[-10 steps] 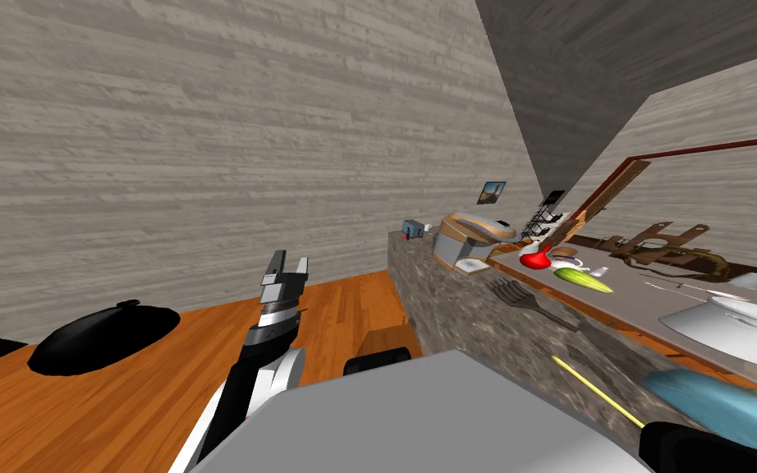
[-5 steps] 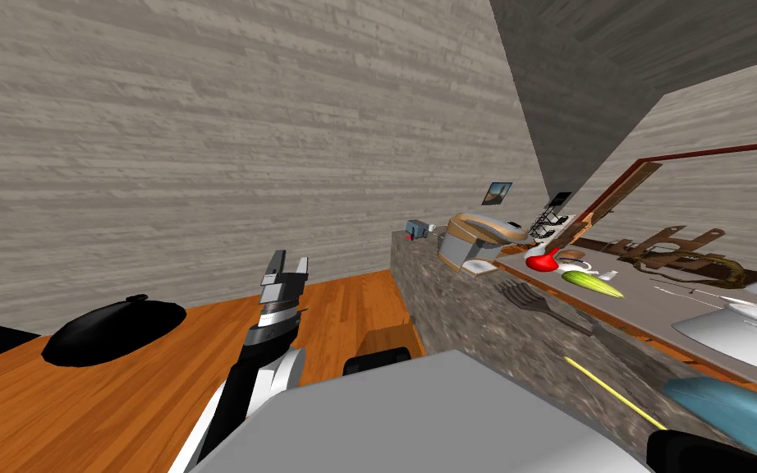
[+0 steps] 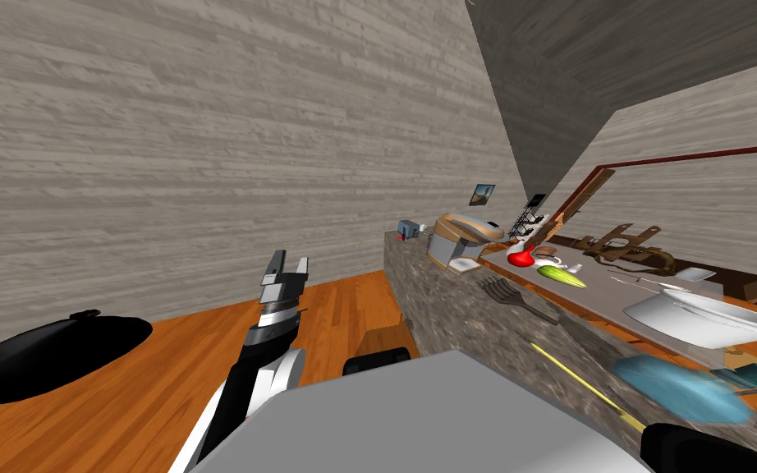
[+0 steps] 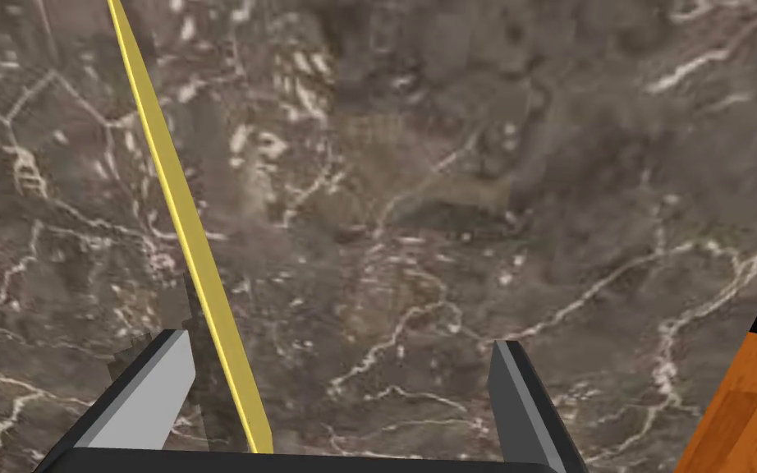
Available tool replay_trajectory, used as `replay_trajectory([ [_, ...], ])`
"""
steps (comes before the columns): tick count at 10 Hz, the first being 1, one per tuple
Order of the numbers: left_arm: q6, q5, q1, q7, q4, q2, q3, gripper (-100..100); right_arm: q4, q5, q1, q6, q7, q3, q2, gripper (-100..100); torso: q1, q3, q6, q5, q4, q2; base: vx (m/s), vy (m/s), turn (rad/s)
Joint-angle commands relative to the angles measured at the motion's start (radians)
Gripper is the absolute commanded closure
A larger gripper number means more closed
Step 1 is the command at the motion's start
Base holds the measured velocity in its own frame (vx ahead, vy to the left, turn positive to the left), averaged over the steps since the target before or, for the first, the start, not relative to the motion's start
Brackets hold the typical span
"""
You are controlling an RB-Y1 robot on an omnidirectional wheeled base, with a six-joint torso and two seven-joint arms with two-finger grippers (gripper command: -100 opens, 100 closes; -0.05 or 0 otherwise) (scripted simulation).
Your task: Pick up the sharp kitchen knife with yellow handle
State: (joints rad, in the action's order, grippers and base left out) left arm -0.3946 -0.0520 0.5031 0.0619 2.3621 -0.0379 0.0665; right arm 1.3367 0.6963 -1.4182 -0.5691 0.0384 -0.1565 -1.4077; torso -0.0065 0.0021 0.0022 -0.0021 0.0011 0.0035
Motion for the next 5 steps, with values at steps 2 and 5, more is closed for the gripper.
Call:
replay_trajectory([
  [2, 0.0, 0.0, 0.0, 0.0, 0.0, 0.0, 0.0, 0, -0.007, 0.009, 0.024, 0.017, -0.008, 0.034, 0.025, -100, 0.003, 0.0, 0.0, 0.001, 0.0, 0.0, 0.011, -0.013, 0.04],
  [5, 0.0, 0.0, 0.0, 0.0, 0.0, 0.0, 0.0, 0, -0.02, 0.017, 0.049, 0.021, -0.018, 0.061, 0.045, -100, 0.004, -0.001, 0.0, 0.001, 0.0, -0.002, 0.034, -0.017, 0.044],
])
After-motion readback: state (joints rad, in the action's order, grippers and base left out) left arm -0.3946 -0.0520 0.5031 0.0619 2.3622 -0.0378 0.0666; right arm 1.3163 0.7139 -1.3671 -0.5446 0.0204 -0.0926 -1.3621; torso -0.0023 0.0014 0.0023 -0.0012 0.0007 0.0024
